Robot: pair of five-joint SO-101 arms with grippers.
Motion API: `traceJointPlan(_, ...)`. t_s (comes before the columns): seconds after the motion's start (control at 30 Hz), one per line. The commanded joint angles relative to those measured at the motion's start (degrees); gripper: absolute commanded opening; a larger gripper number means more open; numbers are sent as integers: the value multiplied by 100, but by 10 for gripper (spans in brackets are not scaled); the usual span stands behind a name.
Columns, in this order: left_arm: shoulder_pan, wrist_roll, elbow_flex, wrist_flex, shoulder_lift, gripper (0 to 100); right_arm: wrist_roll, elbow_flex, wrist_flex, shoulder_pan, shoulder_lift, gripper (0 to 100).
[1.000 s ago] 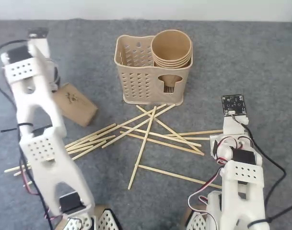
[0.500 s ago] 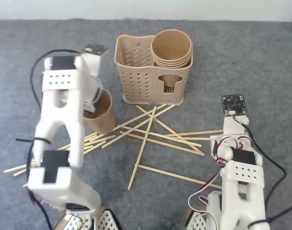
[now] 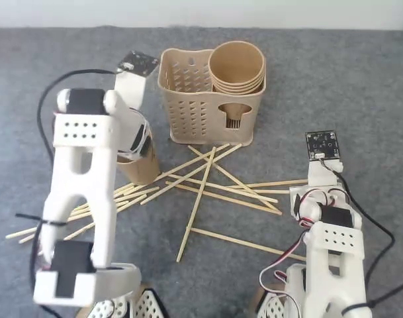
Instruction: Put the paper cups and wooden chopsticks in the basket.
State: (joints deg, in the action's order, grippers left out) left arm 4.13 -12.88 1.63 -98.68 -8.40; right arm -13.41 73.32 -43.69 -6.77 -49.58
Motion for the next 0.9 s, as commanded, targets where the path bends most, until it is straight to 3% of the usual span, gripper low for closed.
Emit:
traceJointPlan(0.0, -79, -9, -22, -176, -545, 178, -88, -62, 92, -57, -171, 8)
traceJointPlan(0.13, -229, -9, 180, -149, -536, 178, -88, -62, 92, -66, -171, 8)
traceJointPlan(0.47, -229, -18, 1270, 1301, -79, 175, -88, -62, 84, -66, -171, 8)
traceJointPlan(0.67, -246, -18, 1560, 1714, 114, 6, -88, -62, 84, -66, -171, 8)
traceJointPlan(0.87, -246, -18, 1543, 1679, 123, 12, -88, -62, 84, -66, -171, 8)
